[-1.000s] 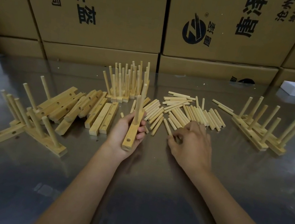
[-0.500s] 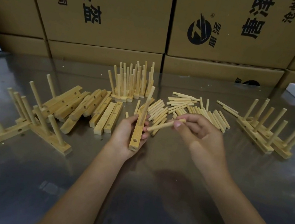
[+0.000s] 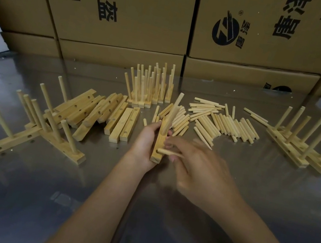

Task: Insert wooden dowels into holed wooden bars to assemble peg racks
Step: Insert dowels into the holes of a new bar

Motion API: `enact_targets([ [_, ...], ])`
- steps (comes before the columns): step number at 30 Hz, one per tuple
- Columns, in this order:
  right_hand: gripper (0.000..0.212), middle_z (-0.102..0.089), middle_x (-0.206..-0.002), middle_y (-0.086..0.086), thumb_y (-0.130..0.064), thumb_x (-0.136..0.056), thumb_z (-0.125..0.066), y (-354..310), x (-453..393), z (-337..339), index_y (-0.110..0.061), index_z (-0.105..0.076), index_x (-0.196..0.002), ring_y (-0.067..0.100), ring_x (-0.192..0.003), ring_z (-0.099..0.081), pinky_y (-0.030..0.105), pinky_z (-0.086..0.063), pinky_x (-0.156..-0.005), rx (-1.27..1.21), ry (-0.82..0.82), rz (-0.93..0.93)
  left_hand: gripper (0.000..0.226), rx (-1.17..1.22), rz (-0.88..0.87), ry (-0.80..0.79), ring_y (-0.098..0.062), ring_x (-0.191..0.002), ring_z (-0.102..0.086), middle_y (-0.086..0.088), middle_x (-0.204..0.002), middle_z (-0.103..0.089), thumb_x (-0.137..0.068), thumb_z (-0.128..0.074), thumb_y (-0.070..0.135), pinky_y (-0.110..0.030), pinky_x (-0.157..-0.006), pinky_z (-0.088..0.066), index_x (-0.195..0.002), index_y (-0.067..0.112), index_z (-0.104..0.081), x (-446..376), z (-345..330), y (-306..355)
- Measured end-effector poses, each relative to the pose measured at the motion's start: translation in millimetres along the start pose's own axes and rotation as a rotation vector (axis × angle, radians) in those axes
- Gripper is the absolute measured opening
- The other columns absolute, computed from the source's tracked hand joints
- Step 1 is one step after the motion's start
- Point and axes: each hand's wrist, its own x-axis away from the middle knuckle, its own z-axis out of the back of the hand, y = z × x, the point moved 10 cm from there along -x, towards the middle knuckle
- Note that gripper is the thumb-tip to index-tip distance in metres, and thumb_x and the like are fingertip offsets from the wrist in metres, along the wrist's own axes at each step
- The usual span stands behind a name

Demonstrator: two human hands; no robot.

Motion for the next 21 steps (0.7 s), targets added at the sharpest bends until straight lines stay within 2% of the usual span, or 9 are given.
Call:
enact_targets([
  [3,0.022,-0.064,-0.095,-0.013,-0.014,-0.087,-0.063,-17.6,-6.3,4.7,-0.028,-0.068,-0.103,0.010,-0.088,-0.043,0.027,-0.036,-0.070,0.158,-0.002,0.111,0.031,-0.020,0.016,0.013,-0.016,-0.068,-0.054,-0.003,-0.074,-0.060,-0.103,-0.047,0.032,-0.027,-0.063,-0.044,-0.104,0.010,-0.068,1.8,0.7,-0.8],
  [6,0.021,-0.061,-0.087,-0.011,-0.012,-0.082,-0.064,-33.5,-21.1,3.9,-0.026,-0.071,-0.096,0.012,-0.084,-0.032,0.029,-0.020,-0.073,0.317,-0.069,0.234,0.034,-0.056,0.001,-0.014,-0.015,-0.064,-0.060,-0.003,-0.070,-0.063,-0.104,-0.044,0.031,-0.027,-0.056,-0.046,-0.088,0.012,-0.067,4.6,0.0,-0.1],
  [8,0.023,-0.049,-0.087,-0.010,-0.011,-0.079,-0.064,-42.7,-32.3,-7.4,-0.024,-0.070,-0.096,0.013,-0.088,-0.030,0.029,-0.022,-0.074,0.379,-0.183,0.297,0.036,-0.104,-0.025,-0.018,-0.012,-0.049,-0.063,0.000,-0.056,-0.065,-0.103,-0.043,0.026,-0.021,-0.043,-0.049,-0.078,0.012,-0.064,7.4,2.2,1.2],
  [10,0.027,-0.036,-0.091,-0.008,-0.010,-0.079,-0.065,-48.6,-40.9,-18.8,-0.023,-0.069,-0.101,0.013,-0.092,-0.030,0.028,-0.027,-0.075,0.419,-0.289,0.317,0.032,-0.100,-0.047,-0.069,-0.010,-0.046,-0.065,0.000,-0.053,-0.066,-0.094,-0.050,0.024,-0.020,-0.046,-0.050,-0.071,0.013,-0.070,11.4,0.3,2.9],
  [12,0.025,-0.028,-0.091,-0.005,-0.008,-0.079,-0.064,-55.2,-46.7,-23.6,-0.020,-0.069,-0.101,0.013,-0.092,-0.030,0.027,-0.027,-0.072,0.447,-0.338,0.334,0.028,-0.041,-0.056,-0.124,-0.011,-0.058,-0.070,-0.001,-0.063,-0.070,-0.088,-0.053,0.026,-0.027,-0.061,-0.053,-0.078,0.017,-0.077,13.4,-2.0,2.9],
  [14,0.023,-0.026,-0.094,-0.003,-0.009,-0.080,-0.064,-61.8,-50.0,-24.6,-0.018,-0.068,-0.101,0.013,-0.091,-0.028,0.026,-0.025,-0.074,0.487,-0.363,0.345,0.027,-0.068,-0.058,-0.056,-0.007,-0.054,-0.069,0.003,-0.058,-0.070,-0.102,-0.042,0.022,-0.024,-0.055,-0.054,-0.090,0.018,-0.065,9.9,8.2,2.2],
  [16,0.024,-0.031,-0.101,0.000,-0.012,-0.082,-0.066,-66.1,-51.5,-25.3,-0.017,-0.068,-0.106,0.015,-0.097,-0.033,0.025,-0.026,-0.078,0.528,-0.383,0.336,0.027,-0.112,-0.070,-0.007,-0.004,-0.044,-0.065,0.006,-0.050,-0.066,-0.107,-0.036,0.023,-0.018,-0.040,-0.050,-0.089,0.017,-0.055,8.6,15.5,2.7],
  [17,0.025,-0.038,-0.106,0.001,-0.014,-0.084,-0.067,-68.4,-52.2,-24.5,-0.016,-0.067,-0.109,0.016,-0.103,-0.039,0.026,-0.029,-0.082,0.553,-0.379,0.329,0.026,-0.135,-0.096,-0.007,-0.003,-0.045,-0.064,0.007,-0.050,-0.067,-0.108,-0.035,0.022,-0.017,-0.038,-0.049,-0.091,0.017,-0.054,10.2,15.8,5.2],
  [21,0.023,-0.057,-0.116,0.003,-0.020,-0.088,-0.065,-72.8,-51.3,-30.5,-0.017,-0.065,-0.110,0.019,-0.114,-0.049,0.030,-0.036,-0.095,0.743,-0.372,0.349,0.022,-0.181,-0.147,-0.049,0.000,-0.054,-0.068,0.009,-0.060,-0.072,-0.106,-0.037,0.020,-0.016,-0.043,-0.051,-0.096,0.018,-0.056,11.6,14.2,7.4],
])
